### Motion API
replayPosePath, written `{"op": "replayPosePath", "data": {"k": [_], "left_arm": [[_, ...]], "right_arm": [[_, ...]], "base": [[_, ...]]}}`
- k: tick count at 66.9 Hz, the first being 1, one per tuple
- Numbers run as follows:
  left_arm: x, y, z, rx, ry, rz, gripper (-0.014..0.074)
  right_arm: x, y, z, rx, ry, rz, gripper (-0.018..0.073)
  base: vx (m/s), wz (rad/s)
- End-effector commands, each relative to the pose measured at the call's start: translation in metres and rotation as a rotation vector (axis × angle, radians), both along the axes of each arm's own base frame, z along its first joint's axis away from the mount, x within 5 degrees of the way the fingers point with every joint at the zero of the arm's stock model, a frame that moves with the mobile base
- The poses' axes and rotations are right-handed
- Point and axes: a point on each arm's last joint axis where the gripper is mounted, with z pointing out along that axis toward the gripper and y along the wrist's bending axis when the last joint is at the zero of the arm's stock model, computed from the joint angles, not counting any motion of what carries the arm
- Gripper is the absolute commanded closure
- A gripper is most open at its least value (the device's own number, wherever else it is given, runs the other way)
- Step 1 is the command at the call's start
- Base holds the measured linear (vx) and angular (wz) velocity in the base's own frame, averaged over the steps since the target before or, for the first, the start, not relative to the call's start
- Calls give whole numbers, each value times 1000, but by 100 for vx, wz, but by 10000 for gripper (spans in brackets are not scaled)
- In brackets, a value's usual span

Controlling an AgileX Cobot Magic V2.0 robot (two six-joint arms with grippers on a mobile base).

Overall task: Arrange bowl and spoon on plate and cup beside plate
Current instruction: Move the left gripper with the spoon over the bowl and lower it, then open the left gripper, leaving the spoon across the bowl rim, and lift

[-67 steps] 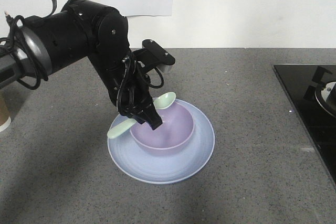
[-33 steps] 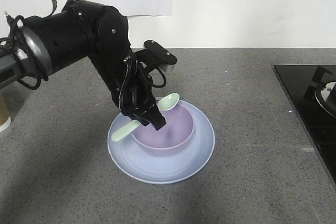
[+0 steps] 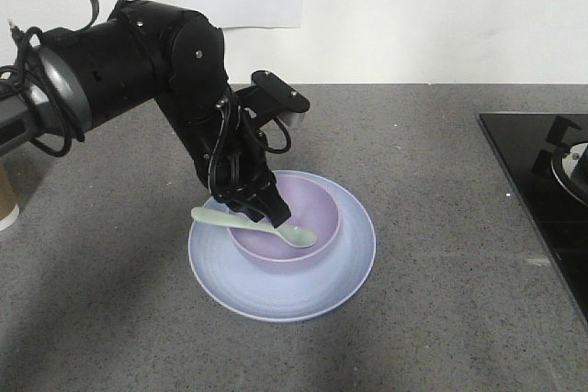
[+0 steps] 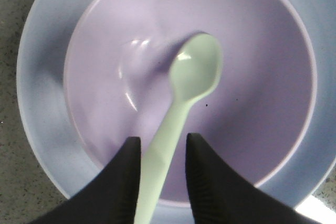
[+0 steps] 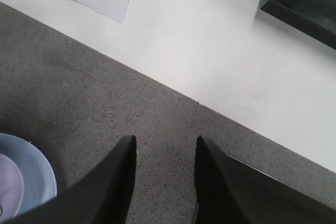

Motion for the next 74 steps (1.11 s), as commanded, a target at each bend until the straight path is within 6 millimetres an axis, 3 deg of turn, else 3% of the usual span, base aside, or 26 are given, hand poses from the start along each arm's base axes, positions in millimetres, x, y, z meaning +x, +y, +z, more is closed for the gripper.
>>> {"op": "replayPosePath", "data": {"k": [1, 13, 19, 25, 31, 44, 52, 61, 74], "left_arm": [[-9, 1, 26, -53, -43, 1, 370], [-9, 1, 30, -58, -57, 3, 363], [-6, 0, 44, -88, -103, 3, 361], [-5, 1, 69, -123, -187, 5, 361], [-4, 9, 108, -147, -357, 48, 361], [-22, 58, 206, -120, -792, 272, 361], [-42, 93, 246, -54, -1013, 425, 359], [-62, 128, 272, -9, -1136, 554, 356], [-75, 185, 286, 1, -1155, 727, 351]], "right_arm": [[-13, -9, 21, 17, -120, -1, 292], [-13, -9, 21, 18, -122, 0, 292], [-13, -8, 23, 24, -141, 3, 292], [-14, -9, 28, 40, -181, 10, 292], [-17, -9, 34, 65, -232, 17, 292], [-19, -9, 43, 122, -303, 18, 292], [-18, -8, 44, 126, -321, 22, 292], [-17, -10, 48, 102, -368, 9, 291], [-17, -20, 52, 112, -406, -104, 290]], "base": [[0, 0], [0, 0], [0, 0], [0, 0], [0, 0], [0, 0], [0, 0], [0, 0], [0, 0]]}}
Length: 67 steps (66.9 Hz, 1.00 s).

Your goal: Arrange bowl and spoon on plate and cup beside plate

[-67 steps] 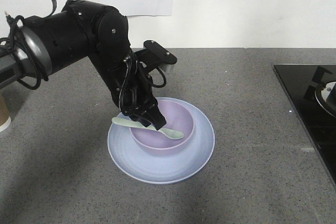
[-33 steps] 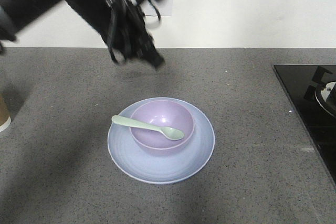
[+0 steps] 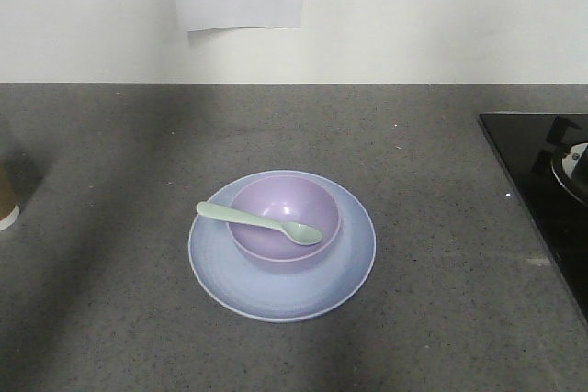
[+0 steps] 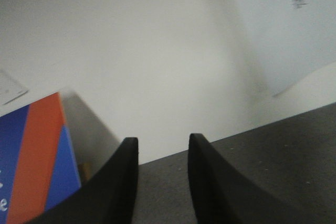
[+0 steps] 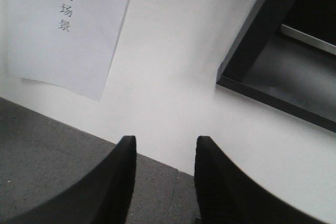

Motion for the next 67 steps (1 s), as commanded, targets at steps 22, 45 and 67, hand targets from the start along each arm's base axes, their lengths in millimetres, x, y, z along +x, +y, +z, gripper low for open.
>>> {"op": "replayPosePath", "data": {"k": [22, 45, 67], "left_arm": [[-22, 113, -6, -89, -129, 275, 351], [27, 137, -68, -204, 28, 325, 350], [54, 149, -119, -335, 304, 358, 185]], "right_arm": [[-28, -37, 44, -8, -319, -240, 428], [-56, -53, 52, 24, -306, -288, 570], [-57, -60, 41, 14, -187, -369, 570]], "base": [[0, 0], [0, 0], [0, 0]]}}
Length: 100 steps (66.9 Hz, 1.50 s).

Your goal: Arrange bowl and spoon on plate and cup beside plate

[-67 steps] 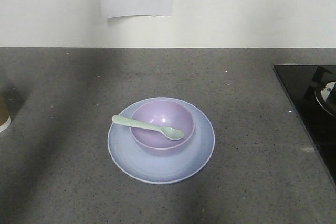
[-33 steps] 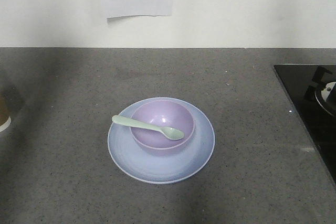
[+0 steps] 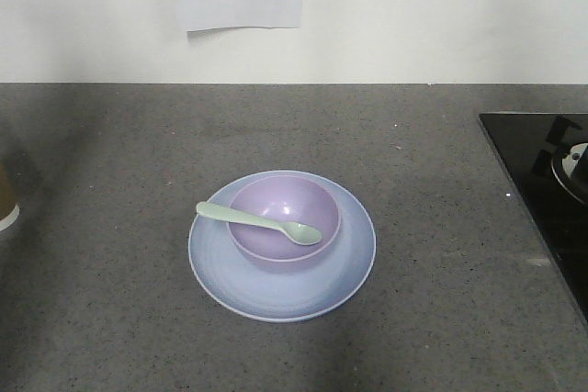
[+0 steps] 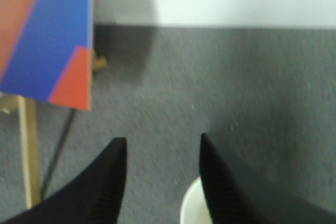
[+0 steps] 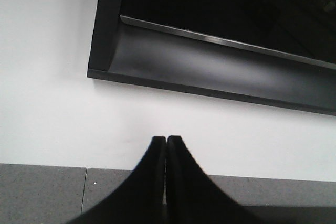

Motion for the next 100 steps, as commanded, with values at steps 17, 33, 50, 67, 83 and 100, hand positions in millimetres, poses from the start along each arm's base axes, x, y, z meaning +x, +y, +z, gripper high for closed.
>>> {"op": "replayPosePath", "data": {"k": [17, 33, 50, 67, 83, 100], "left_arm": [[-1, 6, -10, -59, 103, 27, 105], [3, 4, -30, -94, 166, -3, 114], [12, 5, -66, -96, 264, -14, 114], [22, 9, -88, -113, 325, -1, 114], [20, 27, -90, -211, 280, 45, 114], [23, 33, -99, -324, 284, -19, 114]], "right_arm": [[-11, -7, 14, -13, -82, -16, 570], [-11, -7, 13, -9, -81, -11, 570], [-10, -5, 12, 11, -74, 10, 570], [-10, -3, 11, 24, -67, 23, 570], [-10, -3, 11, 25, -67, 23, 570], [-10, -3, 11, 25, -68, 24, 570]], "base": [[0, 0], [0, 0], [0, 0], [0, 0], [0, 0], [0, 0]]}}
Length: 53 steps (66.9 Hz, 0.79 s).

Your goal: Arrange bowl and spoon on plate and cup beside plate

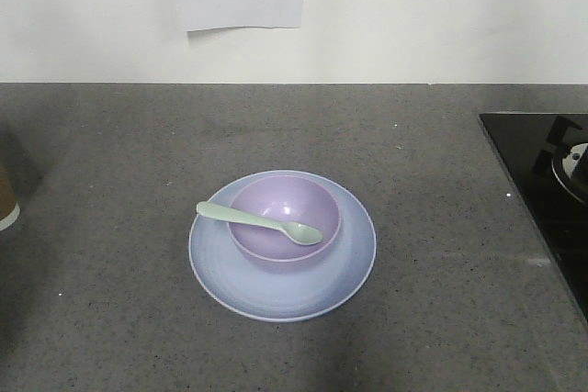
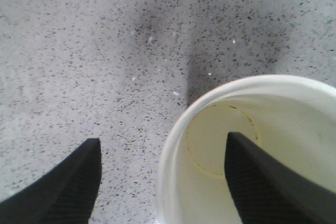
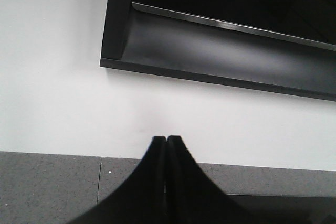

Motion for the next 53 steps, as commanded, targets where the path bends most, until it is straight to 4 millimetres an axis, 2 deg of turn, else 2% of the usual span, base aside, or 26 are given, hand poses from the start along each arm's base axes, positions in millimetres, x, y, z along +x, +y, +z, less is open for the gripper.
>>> {"op": "replayPosePath", "data": {"k": [1, 9, 16, 21, 31, 35, 43, 53], "left_arm": [[1, -5, 18, -31, -93, -45, 114], [4, -5, 13, -46, -83, -42, 134], [5, -4, 10, -46, -73, -42, 201], [6, -4, 9, -44, -71, -42, 290], [8, -3, 13, -36, -99, -56, 524], [9, -5, 20, -39, -127, -73, 606], [8, -20, 43, -74, -216, -146, 605], [7, -48, 78, -111, -331, -257, 605]], "right_arm": [[-10, -6, 15, -14, -101, 1, 570], [-10, -6, 15, -14, -101, 1, 570], [-10, -6, 15, -14, -103, 2, 570], [-10, -6, 15, -14, -102, 1, 570], [-10, -6, 15, -14, -102, 1, 570], [-10, -6, 15, -12, -101, 2, 570], [-10, -6, 15, -12, -101, 2, 570], [-10, -6, 15, -12, -101, 2, 570]], "base": [[0, 0], [0, 0], [0, 0], [0, 0], [0, 0], [0, 0], [0, 0], [0, 0]]}}
